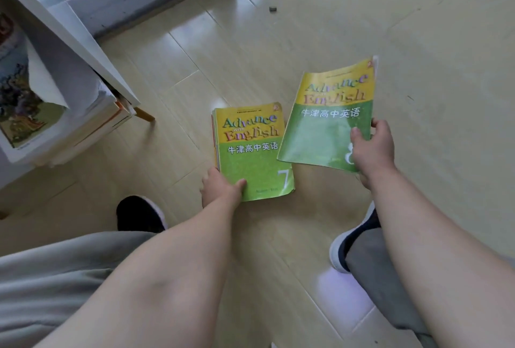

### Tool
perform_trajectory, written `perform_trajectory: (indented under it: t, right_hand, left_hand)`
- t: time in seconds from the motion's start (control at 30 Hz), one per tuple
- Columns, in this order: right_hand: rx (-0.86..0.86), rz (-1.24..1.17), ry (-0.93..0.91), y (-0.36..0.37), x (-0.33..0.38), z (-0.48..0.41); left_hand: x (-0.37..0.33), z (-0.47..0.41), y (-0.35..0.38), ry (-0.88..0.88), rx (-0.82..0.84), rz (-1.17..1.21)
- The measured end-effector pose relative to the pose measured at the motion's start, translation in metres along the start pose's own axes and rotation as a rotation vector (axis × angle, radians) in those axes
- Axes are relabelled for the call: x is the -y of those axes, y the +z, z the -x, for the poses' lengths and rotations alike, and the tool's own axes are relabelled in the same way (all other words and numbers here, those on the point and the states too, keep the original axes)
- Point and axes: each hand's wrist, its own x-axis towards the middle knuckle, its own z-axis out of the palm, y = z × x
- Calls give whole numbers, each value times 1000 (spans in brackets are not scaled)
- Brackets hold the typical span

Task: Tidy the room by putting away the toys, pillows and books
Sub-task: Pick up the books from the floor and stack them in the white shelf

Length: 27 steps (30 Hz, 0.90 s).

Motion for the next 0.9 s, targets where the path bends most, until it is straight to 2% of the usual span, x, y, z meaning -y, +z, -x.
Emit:
perform_trajectory:
  t: [0.17,0.33,0.47,0.67,0.77,0.83,0.9]
  right_hand:
    - [-74,-159,127,16,-15,-5]
    - [-82,-250,200,36,-16,-3]
    - [-112,-211,164,40,-14,4]
    - [-21,-124,122,48,-11,23]
    - [19,-43,91,49,-14,38]
    - [75,-36,97,52,-19,43]
    - [142,-56,129,55,-23,45]
  left_hand:
    - [5,-7,-4,-18,-39,57]
    - [-18,-2,-32,-61,-232,38]
    - [-39,4,-66,95,-304,3]
    - [-66,11,-125,290,-551,273]
    - [-73,8,-143,338,-480,503]
    - [-76,10,-143,308,-284,734]
    - [-78,15,-131,247,-74,825]
